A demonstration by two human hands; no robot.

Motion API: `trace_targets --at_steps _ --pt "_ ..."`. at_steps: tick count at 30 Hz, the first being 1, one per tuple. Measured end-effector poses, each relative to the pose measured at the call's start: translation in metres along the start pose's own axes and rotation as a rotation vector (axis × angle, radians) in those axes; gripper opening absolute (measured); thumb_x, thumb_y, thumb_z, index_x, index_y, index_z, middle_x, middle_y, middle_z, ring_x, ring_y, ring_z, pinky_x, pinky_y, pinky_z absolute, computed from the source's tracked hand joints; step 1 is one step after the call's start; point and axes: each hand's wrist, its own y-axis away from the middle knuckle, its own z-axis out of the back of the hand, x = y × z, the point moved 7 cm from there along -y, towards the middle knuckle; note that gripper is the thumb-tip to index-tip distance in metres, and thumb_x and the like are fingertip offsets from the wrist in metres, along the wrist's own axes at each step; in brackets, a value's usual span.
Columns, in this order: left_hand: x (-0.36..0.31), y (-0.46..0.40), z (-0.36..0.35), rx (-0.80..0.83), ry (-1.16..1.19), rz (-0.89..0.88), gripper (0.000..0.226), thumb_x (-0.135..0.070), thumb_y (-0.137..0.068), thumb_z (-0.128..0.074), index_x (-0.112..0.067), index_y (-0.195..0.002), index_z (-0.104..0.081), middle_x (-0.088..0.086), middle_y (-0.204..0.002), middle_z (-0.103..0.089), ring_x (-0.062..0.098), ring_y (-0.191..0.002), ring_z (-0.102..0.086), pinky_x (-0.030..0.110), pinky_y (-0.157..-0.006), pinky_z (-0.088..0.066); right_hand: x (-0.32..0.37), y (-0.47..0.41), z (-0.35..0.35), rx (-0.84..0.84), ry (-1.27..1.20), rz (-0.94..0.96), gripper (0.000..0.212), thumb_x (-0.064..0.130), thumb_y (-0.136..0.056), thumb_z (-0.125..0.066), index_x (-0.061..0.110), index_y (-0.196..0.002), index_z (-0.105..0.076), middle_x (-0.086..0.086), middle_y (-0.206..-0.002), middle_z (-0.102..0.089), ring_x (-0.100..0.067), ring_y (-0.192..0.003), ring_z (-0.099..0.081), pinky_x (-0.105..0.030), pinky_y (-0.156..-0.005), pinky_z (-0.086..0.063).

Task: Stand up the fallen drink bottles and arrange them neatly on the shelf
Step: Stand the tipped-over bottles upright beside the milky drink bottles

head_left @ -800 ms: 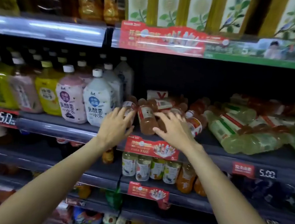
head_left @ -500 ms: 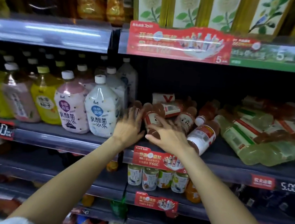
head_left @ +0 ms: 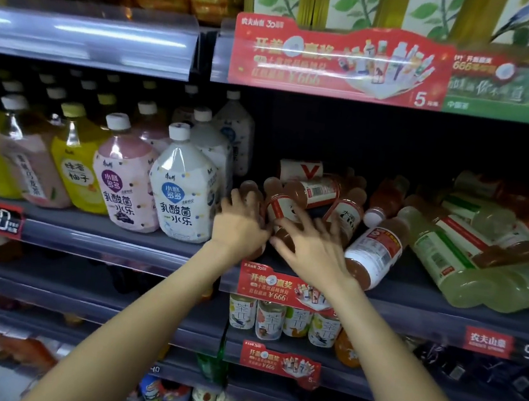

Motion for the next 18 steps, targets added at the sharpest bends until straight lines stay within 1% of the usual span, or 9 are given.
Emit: trace_targets --at_steps 3,5,8,11,13,15,16,17,18 --pt "0.0 -0.009 -0.017 0.178 0.037 0.127 0.079 -0.044 -0.093 -0.051 -0.018 -0.152 -0.006 0.022 -0.152 -0.018 0.041 -0.13 -0.039 0.041 -0.1 -0.039 -0.002 0.001 0.001 -0.016 0.002 0.021 0.047 0.057 -0.094 -0.035 0.036 -0.135 -0.044 0.0 -0.155 -0.025 -0.03 -0.126 -0.044 -0.053 -0.115 -0.003" --pt "0.0 -0.01 -0.018 0.198 0.068 0.145 0.081 -0.042 -0.095 -0.049 -0.019 -0.154 0.001 0.026 -0.153 -0.014 0.043 -0.131 -0.039 0.042 -0.102 -0.038 -0.003 0.001 0.001 -0.017 -0.011 0.022 0.049 0.058 -0.093 -0.035 0.037 -0.136 -0.042 0.0 -0.156 -0.025 -0.029 -0.128 -0.041 -0.052 -0.115 -0.004" --pt "0.006 -0.003 -0.012 0.085 0.282 0.145 0.074 -0.031 -0.095 -0.053 -0.019 -0.153 -0.009 0.024 -0.149 -0.025 0.046 -0.125 -0.044 0.043 -0.099 -0.039 -0.003 0.001 0.001 -0.016 -0.025 0.026 0.051 0.06 -0.094 -0.033 0.037 -0.139 -0.04 0.0 -0.154 -0.027 -0.029 -0.132 -0.037 -0.051 -0.116 -0.006" --pt "0.015 0.012 -0.005 -0.137 0.51 0.038 0.076 -0.027 -0.093 -0.057 -0.019 -0.154 -0.012 0.018 -0.151 -0.026 0.038 -0.129 -0.044 0.035 -0.101 -0.038 -0.004 0.0 0.001 -0.028 -0.038 0.026 0.052 0.061 -0.094 -0.031 0.036 -0.138 -0.041 -0.001 -0.153 -0.031 -0.028 -0.135 -0.033 -0.051 -0.116 -0.006" --pt "0.017 0.023 -0.002 -0.253 0.626 -0.067 0.084 -0.032 -0.089 -0.061 -0.019 -0.154 -0.009 0.013 -0.154 -0.018 0.021 -0.137 -0.032 0.018 -0.108 -0.027 -0.004 -0.001 0.003 -0.026 -0.068 0.026 0.049 0.06 -0.094 -0.033 0.036 -0.136 -0.042 0.0 -0.152 -0.031 -0.027 -0.137 -0.028 -0.05 -0.116 -0.005" --pt "0.017 0.029 0.0 -0.312 0.718 -0.135 0.093 -0.036 -0.083 -0.064 -0.02 -0.153 -0.004 0.006 -0.151 -0.016 0.005 -0.136 -0.018 0.003 -0.107 -0.014 -0.004 -0.001 0.004 -0.028 -0.113 0.021 0.046 0.058 -0.094 -0.033 0.037 -0.134 -0.045 0.001 -0.152 -0.032 -0.026 -0.139 -0.024 -0.049 -0.116 -0.003" --pt "0.017 0.031 0.001 -0.328 0.752 -0.134 0.098 -0.034 -0.08 -0.067 -0.022 -0.151 -0.002 0.003 -0.148 -0.016 0.003 -0.135 -0.017 0.001 -0.106 -0.014 -0.004 -0.001 0.005 -0.03 -0.129 0.018 0.045 0.056 -0.095 -0.034 0.037 -0.133 -0.046 0.0 -0.151 -0.033 -0.026 -0.139 -0.024 -0.049 -0.116 -0.003" --pt "0.016 0.03 0.002 -0.344 0.77 -0.124 0.1 -0.033 -0.078 -0.069 -0.024 -0.15 -0.001 0.001 -0.146 -0.017 0.005 -0.136 -0.019 0.004 -0.108 -0.017 -0.004 -0.001 0.006 -0.032 -0.139 0.015 0.043 0.055 -0.095 -0.035 0.037 -0.132 -0.048 0.0 -0.151 -0.034 -0.026 -0.139 -0.024 -0.048 -0.116 -0.004" --pt "0.016 0.028 0.001 -0.363 0.776 -0.118 0.101 -0.033 -0.076 -0.07 -0.025 -0.15 -0.001 0.001 -0.146 -0.019 0.009 -0.138 -0.022 0.011 -0.111 -0.021 -0.004 -0.001 0.006 -0.03 -0.145 0.012 0.042 0.054 -0.096 -0.034 0.037 -0.132 -0.048 0.0 -0.151 -0.034 -0.027 -0.139 -0.025 -0.048 -0.116 -0.004"
